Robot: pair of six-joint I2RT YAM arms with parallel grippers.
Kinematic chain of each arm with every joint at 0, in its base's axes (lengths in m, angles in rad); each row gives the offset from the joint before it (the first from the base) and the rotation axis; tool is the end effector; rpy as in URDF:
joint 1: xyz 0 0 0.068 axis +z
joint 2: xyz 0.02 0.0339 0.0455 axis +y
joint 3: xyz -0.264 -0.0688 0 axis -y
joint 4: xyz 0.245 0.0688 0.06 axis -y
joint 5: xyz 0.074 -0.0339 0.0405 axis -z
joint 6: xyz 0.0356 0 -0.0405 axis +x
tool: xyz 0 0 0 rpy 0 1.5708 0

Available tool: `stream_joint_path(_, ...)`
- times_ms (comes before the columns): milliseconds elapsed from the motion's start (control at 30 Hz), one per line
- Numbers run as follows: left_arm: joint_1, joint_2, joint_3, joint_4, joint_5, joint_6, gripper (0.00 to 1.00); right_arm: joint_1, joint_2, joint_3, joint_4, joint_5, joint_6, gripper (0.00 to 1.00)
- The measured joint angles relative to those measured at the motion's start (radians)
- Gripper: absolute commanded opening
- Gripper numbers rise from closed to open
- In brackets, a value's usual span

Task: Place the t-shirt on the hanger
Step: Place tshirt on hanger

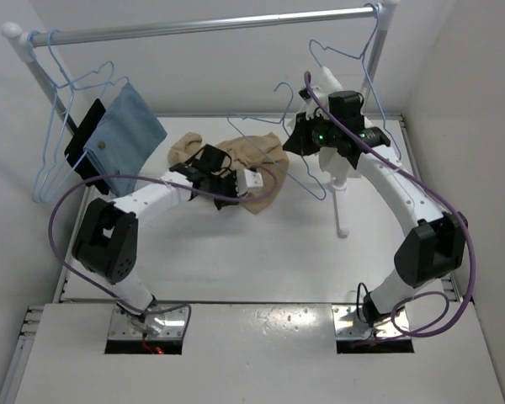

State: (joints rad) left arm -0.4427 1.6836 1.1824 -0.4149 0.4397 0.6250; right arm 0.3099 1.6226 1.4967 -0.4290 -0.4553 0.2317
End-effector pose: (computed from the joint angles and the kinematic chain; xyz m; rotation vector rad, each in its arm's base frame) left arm 0.3171 -0.1671 0.2265 1.3869 1.9861 -0.4629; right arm 0.3517 0.1291 0.3501 -0.3610 2.1370 0.7999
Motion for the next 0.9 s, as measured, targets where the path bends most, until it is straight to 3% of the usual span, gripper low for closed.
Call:
stream_joint_path(33,-0.035,-0.022,0.000,-0.049,0.021,0.068,0.00,0.000,0.000,0.000,0.000,0.002,0.000,0.00)
stream_joint_path(100,-0.097,-0.058,-0.002,-0.128,0.053,0.185,0.45,0.000,0.000,0.000,0.000,0.003,-0.002,0.00)
stream_joint_path(133,-0.130,-0.075,-0.004,-0.169,0.069,0.240,0.58,0.000,0.000,0.000,0.000,0.003,-0.003,0.00)
stream_joint_path(233,-0.200,-0.101,-0.008,-0.250,0.113,0.333,0.79,0.000,-0.010,-0.006,-0.003,0.007,-0.007,0.00)
stream_joint_path(367,-0.210,-0.106,-0.017,-0.299,0.132,0.337,0.78,0.000,-0.048,-0.033,-0.018,0.011,-0.016,0.00)
stream_joint_path(467,-0.180,-0.135,-0.034,-0.266,0.090,0.255,0.65,0.000,-0.066,-0.041,-0.025,0.010,-0.023,0.00)
stream_joint_path(500,-0.163,-0.155,-0.045,-0.249,0.059,0.226,0.54,0.000,-0.067,-0.041,-0.025,0.010,-0.024,0.00)
stream_joint_path(600,-0.092,-0.230,-0.109,-0.171,-0.081,0.169,0.45,0.000,-0.067,-0.041,-0.031,0.008,-0.027,0.00)
stream_joint_path(700,-0.014,-0.265,-0.200,-0.114,-0.227,0.159,0.45,0.000,-0.065,-0.041,-0.030,0.001,-0.027,0.00)
stream_joint_path(767,0.043,-0.250,-0.253,-0.096,-0.299,0.165,0.59,0.002,-0.061,-0.041,-0.029,-0.004,-0.029,0.00)
stream_joint_path(900,0.151,-0.171,-0.295,-0.068,-0.389,0.156,0.63,0.007,-0.038,-0.036,-0.031,-0.014,-0.037,0.00)
